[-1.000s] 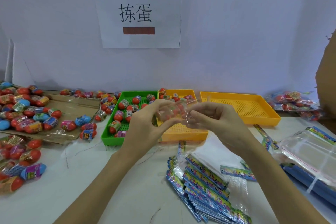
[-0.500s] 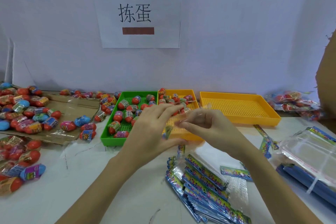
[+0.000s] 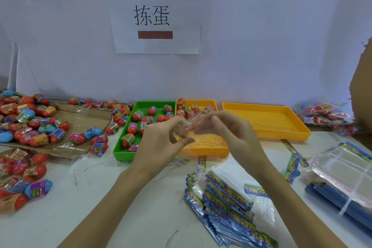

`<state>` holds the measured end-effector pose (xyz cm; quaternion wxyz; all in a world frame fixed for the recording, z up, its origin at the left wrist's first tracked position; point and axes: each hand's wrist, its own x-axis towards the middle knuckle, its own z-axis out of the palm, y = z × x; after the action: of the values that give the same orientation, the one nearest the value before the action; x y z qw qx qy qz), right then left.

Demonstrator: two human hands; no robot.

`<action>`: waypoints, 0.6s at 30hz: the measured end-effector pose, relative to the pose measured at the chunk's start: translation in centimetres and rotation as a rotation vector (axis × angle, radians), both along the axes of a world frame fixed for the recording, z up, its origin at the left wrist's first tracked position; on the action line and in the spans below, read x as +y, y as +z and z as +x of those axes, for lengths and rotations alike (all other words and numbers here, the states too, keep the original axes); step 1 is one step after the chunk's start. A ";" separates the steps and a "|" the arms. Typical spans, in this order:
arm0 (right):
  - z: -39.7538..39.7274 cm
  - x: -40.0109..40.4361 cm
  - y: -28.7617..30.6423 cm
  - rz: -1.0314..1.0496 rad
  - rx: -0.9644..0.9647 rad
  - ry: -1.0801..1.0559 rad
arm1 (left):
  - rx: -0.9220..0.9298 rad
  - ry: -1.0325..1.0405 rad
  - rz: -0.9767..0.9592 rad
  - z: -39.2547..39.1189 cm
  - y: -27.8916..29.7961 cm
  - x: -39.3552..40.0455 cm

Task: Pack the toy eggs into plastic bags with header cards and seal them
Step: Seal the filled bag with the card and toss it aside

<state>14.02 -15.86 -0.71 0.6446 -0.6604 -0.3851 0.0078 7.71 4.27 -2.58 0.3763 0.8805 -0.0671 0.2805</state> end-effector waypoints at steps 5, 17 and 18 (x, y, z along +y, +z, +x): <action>2.5 -0.9 -2.3 -0.274 -0.154 -0.326 | 0.129 0.145 -0.263 0.5 -0.1 1.7; 4.5 1.0 -5.1 -0.753 -0.434 -0.483 | 0.234 0.147 -0.419 0.6 0.3 2.2; 4.4 0.9 -4.9 -0.690 -0.441 -0.509 | 0.233 0.147 -0.415 0.6 0.3 2.2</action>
<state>18.41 -14.97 -5.59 0.2721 -0.8949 -0.3137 -0.1633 8.32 6.42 -2.31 0.5330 0.8132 0.0999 0.2112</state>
